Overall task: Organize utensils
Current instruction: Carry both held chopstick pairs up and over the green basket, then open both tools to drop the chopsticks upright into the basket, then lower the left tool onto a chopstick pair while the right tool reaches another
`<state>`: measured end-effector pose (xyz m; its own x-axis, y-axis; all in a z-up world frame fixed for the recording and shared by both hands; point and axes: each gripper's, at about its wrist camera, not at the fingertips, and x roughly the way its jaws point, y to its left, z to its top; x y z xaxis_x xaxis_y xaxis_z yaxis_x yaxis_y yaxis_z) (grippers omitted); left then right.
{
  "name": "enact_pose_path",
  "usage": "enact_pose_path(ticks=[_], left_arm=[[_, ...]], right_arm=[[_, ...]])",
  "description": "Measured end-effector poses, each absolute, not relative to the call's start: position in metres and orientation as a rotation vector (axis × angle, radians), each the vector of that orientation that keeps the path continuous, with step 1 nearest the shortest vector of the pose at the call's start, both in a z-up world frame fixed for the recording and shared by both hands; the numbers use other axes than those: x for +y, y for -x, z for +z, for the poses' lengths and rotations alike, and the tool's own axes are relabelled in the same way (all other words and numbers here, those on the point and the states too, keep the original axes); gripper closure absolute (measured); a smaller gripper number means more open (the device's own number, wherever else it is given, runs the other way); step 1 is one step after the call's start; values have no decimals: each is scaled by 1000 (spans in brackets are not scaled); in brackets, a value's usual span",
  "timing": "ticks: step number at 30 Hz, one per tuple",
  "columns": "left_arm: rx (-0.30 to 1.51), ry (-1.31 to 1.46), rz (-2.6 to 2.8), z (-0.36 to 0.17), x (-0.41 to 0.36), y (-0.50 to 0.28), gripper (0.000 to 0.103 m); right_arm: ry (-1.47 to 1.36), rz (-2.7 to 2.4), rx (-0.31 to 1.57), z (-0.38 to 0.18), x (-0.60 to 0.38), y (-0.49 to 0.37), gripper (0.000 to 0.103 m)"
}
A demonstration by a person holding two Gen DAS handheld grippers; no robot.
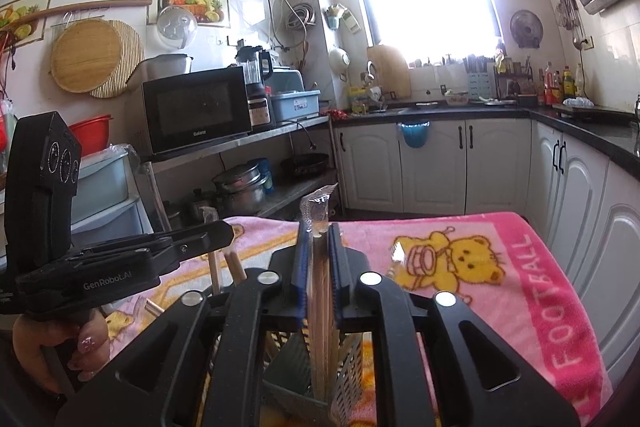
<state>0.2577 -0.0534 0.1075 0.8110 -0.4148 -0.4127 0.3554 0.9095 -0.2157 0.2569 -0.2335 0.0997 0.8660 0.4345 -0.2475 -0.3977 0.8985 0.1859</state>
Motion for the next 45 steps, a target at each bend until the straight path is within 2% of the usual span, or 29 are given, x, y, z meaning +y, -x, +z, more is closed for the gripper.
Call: enact_pose_path(ticks=[4, 7, 12, 28, 33, 45], left_arm=[[479, 135, -408, 108, -51, -255, 80], [478, 136, -404, 109, -48, -252, 71], [476, 146, -395, 111, -41, -246, 60], [449, 162, -365, 116, -24, -216, 11], [440, 169, -348, 115, -18, -205, 11], [437, 195, -323, 110, 0, -181, 11]], right_arm=[[-129, 431, 309, 98, -235, -253, 86], [-131, 424, 317, 97, -237, -249, 79], [-130, 412, 334, 95, -243, -244, 77], [-87, 392, 352, 94, -249, -217, 56], [-74, 403, 348, 95, -247, -207, 49], [-36, 434, 340, 100, -239, -186, 45]])
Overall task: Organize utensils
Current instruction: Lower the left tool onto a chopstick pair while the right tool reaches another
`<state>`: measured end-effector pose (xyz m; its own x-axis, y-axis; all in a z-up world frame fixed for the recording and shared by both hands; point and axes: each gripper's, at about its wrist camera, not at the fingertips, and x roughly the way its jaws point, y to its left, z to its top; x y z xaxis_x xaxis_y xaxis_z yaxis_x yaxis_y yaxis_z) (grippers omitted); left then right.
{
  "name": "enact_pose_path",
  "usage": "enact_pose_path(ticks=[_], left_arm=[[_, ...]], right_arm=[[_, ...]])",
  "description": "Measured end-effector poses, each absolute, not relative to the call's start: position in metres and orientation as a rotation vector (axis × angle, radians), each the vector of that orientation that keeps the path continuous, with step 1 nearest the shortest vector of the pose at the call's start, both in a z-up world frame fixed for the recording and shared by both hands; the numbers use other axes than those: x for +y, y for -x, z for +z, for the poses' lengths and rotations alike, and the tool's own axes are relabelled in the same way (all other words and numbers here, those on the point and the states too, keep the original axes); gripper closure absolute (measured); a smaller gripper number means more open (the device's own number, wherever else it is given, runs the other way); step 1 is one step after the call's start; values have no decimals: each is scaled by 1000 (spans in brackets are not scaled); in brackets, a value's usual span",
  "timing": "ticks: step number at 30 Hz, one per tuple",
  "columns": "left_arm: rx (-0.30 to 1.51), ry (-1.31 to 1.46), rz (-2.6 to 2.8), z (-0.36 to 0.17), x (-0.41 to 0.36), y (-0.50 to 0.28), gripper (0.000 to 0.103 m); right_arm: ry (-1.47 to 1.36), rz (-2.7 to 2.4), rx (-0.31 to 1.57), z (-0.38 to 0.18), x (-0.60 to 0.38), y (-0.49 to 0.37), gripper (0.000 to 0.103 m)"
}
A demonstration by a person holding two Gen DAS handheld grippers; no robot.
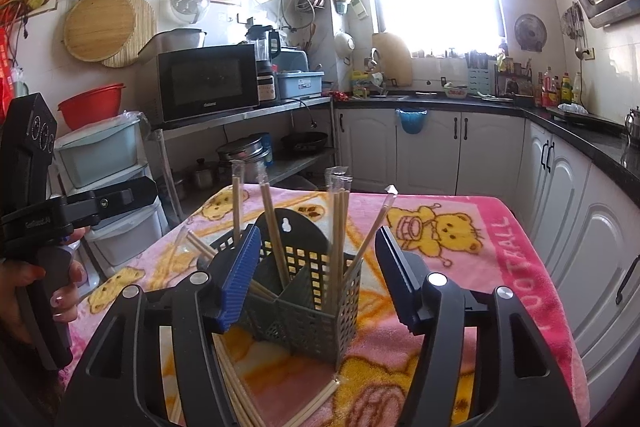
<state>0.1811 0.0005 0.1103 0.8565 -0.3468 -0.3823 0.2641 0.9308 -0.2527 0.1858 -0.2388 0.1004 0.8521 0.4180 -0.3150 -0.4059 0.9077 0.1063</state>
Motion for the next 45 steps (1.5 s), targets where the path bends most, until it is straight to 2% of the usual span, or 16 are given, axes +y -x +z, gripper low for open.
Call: enact_pose_path(ticks=[26, 45], left_arm=[[513, 246, -227, 73, 38, -162, 11], [658, 230, -176, 17, 47, -167, 11]], right_arm=[[44, 506, 438, 70, -212, -159, 45], [65, 532, 564, 35, -196, -159, 45]])
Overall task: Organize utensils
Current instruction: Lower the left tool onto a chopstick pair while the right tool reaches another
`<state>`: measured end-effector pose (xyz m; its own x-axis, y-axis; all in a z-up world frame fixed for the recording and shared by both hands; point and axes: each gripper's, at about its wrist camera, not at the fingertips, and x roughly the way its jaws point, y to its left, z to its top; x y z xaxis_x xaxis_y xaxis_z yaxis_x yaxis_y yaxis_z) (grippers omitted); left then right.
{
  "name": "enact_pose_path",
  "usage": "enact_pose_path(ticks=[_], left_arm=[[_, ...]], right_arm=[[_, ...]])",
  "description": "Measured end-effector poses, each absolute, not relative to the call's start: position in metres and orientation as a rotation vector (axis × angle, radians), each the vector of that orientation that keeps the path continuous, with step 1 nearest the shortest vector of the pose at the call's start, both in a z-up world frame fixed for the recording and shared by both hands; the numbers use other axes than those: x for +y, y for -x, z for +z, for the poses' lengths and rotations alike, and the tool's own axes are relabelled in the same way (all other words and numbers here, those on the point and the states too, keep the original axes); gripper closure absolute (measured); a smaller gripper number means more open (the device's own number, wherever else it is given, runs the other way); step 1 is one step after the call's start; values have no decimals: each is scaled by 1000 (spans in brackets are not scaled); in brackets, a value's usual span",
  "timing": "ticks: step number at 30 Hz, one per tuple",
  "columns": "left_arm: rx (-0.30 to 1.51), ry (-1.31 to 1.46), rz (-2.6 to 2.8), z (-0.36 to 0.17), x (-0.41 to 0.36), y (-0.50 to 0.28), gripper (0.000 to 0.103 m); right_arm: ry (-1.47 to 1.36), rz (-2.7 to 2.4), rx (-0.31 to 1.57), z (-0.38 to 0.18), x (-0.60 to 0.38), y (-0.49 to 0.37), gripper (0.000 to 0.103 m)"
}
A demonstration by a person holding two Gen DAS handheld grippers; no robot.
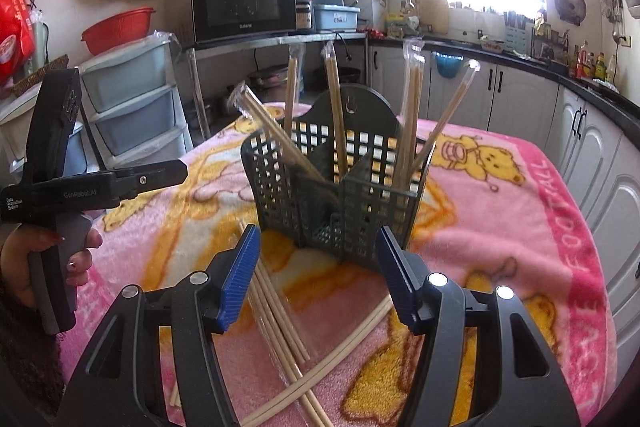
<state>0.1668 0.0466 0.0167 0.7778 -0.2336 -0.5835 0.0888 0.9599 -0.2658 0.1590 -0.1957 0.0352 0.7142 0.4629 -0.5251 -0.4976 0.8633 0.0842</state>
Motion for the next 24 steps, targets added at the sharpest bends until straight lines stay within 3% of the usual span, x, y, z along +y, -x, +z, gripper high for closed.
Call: enact_pose_path(ticks=[16, 24], left_arm=[[820, 250, -181, -39, 50, -187, 11], [887, 287, -215, -57, 44, -198, 47]], right_arm=[[69, 516, 663, 10, -196, -170, 45], [57, 488, 735, -7, -199, -184, 45]])
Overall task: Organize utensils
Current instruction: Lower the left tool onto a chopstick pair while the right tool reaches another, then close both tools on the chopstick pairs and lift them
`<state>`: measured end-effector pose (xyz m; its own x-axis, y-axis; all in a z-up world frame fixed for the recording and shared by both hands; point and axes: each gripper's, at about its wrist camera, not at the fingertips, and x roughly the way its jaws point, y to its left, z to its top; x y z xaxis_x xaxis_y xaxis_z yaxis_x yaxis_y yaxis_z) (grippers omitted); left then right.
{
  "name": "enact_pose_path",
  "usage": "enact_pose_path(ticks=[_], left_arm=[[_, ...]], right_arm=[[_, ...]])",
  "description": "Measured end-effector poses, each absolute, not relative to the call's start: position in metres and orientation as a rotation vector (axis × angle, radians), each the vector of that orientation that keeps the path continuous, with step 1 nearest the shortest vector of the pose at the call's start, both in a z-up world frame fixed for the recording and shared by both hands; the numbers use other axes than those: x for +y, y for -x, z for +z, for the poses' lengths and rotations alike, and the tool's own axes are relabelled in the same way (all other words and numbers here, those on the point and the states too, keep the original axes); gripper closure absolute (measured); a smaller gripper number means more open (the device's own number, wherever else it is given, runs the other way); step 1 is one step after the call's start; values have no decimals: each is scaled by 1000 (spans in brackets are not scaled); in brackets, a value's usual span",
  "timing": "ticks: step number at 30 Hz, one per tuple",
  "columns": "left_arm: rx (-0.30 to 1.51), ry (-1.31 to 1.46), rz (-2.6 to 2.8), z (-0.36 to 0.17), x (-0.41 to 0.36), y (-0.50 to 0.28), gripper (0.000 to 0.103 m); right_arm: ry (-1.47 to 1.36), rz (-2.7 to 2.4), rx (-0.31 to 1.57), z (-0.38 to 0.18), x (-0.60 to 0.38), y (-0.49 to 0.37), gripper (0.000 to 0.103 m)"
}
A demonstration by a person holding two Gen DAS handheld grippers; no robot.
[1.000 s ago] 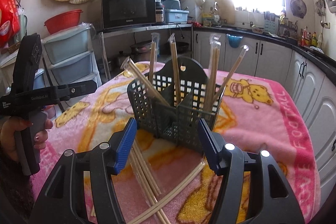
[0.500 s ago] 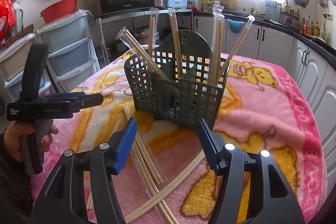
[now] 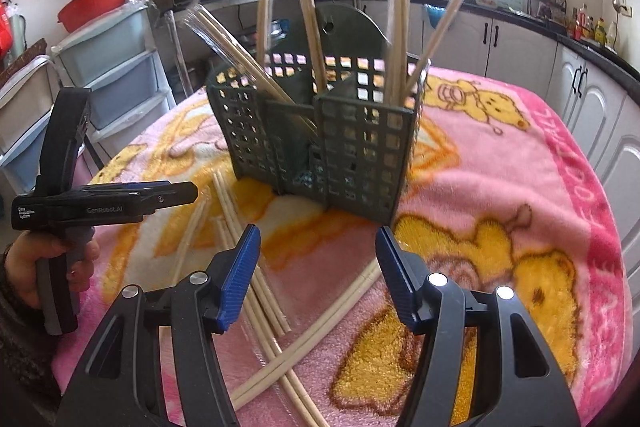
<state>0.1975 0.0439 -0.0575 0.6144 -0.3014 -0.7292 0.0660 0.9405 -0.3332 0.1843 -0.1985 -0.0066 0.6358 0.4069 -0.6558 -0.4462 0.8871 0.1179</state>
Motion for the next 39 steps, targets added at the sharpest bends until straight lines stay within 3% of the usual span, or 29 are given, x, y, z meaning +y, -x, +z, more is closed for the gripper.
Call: enact_pose_path(ticks=[2, 9, 16, 20, 25, 29, 39], left_arm=[[901, 291, -223, -61, 42, -201, 58], [921, 301, -236, -65, 38, -211, 60], [927, 277, -205, -69, 38, -218, 77], [923, 284, -196, -71, 45, -219, 88], [919, 288, -200, -72, 47, -220, 90], [918, 299, -205, -73, 51, -220, 92], [909, 293, -220, -65, 54, -206, 99]], right_arm=[[51, 482, 752, -11, -200, -187, 45], [-1, 448, 836, -25, -208, -208, 46], [-64, 392, 943, -46, -214, -234, 52], [-95, 377, 972, -54, -217, -243, 58], [-108, 358, 980, -57, -221, -253, 69], [-115, 345, 981, -59, -228, -255, 84], [-148, 381, 948, -47, -230, -241, 97]])
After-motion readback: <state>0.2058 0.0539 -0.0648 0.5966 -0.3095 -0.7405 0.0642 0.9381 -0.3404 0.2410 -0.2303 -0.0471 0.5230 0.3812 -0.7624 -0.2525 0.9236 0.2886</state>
